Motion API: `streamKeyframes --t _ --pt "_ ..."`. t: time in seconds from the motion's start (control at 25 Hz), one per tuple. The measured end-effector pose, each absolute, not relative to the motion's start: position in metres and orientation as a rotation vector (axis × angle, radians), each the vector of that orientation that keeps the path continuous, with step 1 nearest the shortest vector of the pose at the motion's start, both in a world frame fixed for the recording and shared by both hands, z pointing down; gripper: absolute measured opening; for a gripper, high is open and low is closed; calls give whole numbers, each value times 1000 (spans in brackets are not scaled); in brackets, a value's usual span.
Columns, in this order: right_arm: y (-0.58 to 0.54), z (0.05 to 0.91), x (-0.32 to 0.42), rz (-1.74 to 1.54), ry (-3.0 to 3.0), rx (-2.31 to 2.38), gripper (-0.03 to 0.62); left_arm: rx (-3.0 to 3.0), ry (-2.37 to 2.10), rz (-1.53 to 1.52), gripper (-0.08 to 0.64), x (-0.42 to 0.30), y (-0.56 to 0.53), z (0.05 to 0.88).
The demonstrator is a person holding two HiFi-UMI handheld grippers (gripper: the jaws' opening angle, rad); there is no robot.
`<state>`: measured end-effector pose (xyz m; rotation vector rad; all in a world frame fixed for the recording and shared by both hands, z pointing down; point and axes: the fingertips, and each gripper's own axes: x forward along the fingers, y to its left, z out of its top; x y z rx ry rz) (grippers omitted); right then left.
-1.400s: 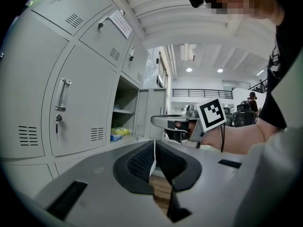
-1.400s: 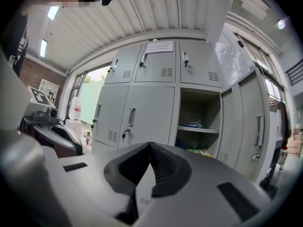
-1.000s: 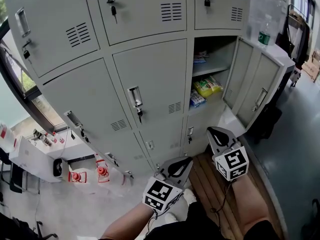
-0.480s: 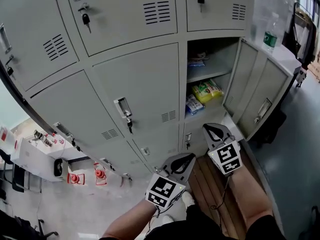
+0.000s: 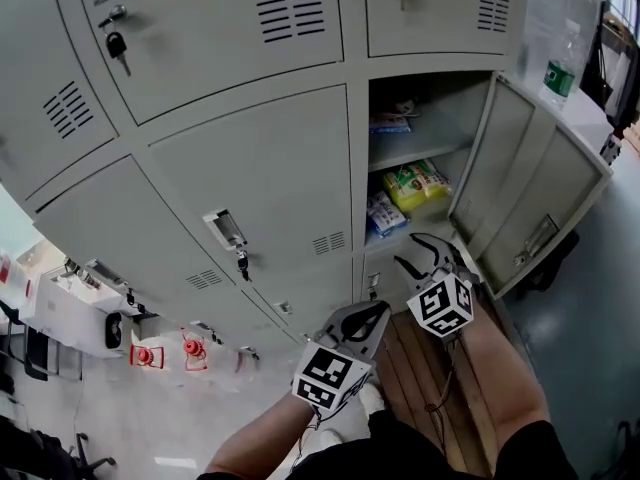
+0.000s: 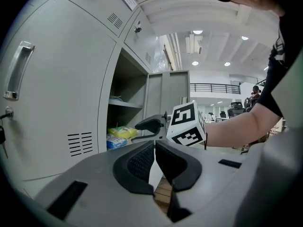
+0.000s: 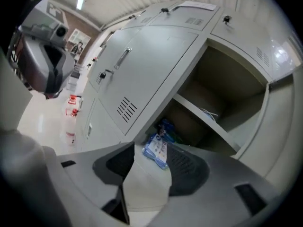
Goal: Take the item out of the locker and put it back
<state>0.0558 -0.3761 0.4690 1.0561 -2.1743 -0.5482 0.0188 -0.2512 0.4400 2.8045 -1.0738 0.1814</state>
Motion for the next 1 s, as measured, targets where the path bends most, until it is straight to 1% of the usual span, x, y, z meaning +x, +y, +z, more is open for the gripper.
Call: streamKeyframes --t 0.24,0.36,1.0 --pt "-413 490 57 -767 -1965 978 267 2772 -1088 203 22 21 -274 451" --pt "-427 504 55 -824 -1894 916 270 2762 -1093 208 21 22 -283 455" --pt "-457 534 17 -735 -1970 834 285 2725 -1141 210 21 9 -307 464"
